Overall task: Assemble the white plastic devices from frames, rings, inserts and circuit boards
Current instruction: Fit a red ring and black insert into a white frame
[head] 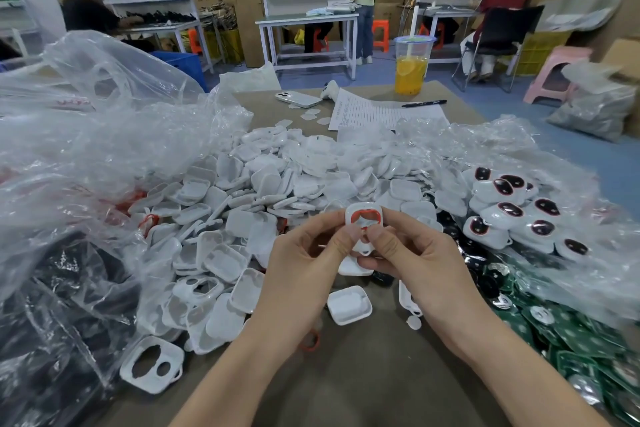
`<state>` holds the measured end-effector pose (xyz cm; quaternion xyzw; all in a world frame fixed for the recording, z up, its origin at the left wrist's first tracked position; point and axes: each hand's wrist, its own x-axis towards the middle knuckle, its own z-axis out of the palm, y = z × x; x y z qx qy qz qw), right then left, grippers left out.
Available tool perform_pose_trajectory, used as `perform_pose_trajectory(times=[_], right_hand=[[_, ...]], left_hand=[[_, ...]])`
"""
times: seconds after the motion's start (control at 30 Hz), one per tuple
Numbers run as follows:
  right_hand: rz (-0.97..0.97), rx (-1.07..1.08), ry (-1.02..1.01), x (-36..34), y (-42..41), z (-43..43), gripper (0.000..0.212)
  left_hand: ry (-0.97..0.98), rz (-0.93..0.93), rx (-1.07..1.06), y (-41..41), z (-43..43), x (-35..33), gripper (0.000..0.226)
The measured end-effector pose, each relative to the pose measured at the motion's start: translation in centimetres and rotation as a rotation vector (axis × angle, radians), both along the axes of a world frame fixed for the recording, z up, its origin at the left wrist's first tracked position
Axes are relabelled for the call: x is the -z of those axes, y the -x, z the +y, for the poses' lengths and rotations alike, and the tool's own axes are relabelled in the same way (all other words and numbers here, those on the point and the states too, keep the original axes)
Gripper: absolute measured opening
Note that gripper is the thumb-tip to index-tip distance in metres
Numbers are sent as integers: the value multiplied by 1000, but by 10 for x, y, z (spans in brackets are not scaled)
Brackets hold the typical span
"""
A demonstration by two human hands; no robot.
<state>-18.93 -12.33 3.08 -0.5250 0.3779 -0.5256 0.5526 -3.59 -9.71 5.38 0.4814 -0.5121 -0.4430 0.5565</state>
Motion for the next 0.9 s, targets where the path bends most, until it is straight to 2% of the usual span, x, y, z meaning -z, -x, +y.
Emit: perform_pose_trajectory(times=[0.23, 0.6, 0.9], right_hand=[[2, -16, -12, -2, 0, 1, 33], [32, -47, 35, -6, -3, 5, 27], [4, -39, 47, -9, -4, 8, 25]], left_hand=[[-30, -13, 24, 0, -2, 1, 12], [6, -113, -69, 2, -5, 8, 18], [10, -106, -51, -1, -8, 11, 18]])
